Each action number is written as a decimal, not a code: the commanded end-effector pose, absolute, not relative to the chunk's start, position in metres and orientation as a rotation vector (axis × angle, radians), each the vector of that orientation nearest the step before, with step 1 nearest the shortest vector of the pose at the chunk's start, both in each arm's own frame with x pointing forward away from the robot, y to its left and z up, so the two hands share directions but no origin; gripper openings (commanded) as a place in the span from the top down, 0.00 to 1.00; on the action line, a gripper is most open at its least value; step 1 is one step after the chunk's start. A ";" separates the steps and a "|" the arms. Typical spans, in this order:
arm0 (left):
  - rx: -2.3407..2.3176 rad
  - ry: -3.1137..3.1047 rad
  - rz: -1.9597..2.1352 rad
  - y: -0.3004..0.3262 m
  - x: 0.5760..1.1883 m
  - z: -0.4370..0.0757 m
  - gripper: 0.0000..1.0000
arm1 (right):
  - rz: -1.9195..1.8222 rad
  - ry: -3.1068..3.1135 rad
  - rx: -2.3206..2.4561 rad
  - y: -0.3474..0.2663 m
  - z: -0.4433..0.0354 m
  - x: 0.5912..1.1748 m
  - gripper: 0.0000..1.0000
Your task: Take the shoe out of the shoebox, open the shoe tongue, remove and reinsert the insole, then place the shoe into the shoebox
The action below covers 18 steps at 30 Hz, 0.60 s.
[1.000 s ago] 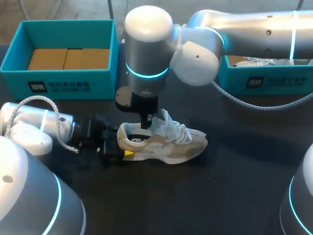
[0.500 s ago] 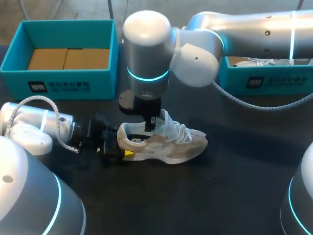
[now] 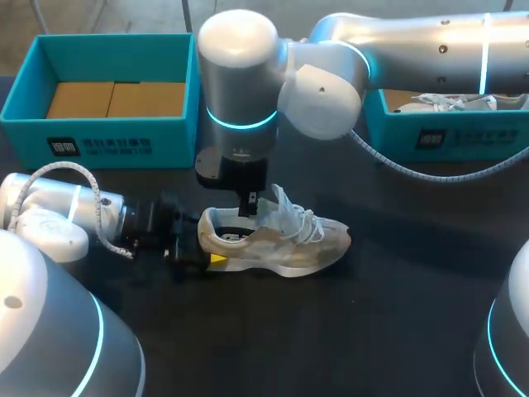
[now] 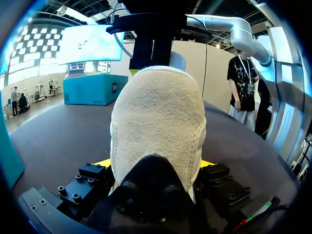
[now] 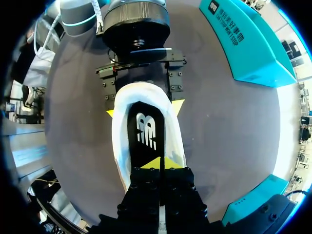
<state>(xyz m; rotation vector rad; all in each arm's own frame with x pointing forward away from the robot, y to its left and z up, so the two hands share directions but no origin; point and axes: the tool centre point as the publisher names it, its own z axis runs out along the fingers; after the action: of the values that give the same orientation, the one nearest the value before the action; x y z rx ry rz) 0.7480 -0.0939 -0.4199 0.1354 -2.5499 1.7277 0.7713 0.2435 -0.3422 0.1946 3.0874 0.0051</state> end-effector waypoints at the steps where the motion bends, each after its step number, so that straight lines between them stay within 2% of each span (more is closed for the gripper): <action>1: 0.136 -2.550 1.726 -0.094 0.748 -0.420 1.00 | -0.009 3.087 0.187 0.242 -0.346 0.770 1.00; 18: 0.136 -2.550 1.726 -0.094 0.748 -0.420 1.00 | -0.033 3.144 0.108 0.233 -0.375 0.764 1.00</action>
<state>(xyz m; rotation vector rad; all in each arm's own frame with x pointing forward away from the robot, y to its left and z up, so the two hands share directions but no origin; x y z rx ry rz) 0.7480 -0.0939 -0.4199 0.1354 -2.5499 1.7278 0.7615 0.2318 -0.3684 0.1101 3.1341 -0.0360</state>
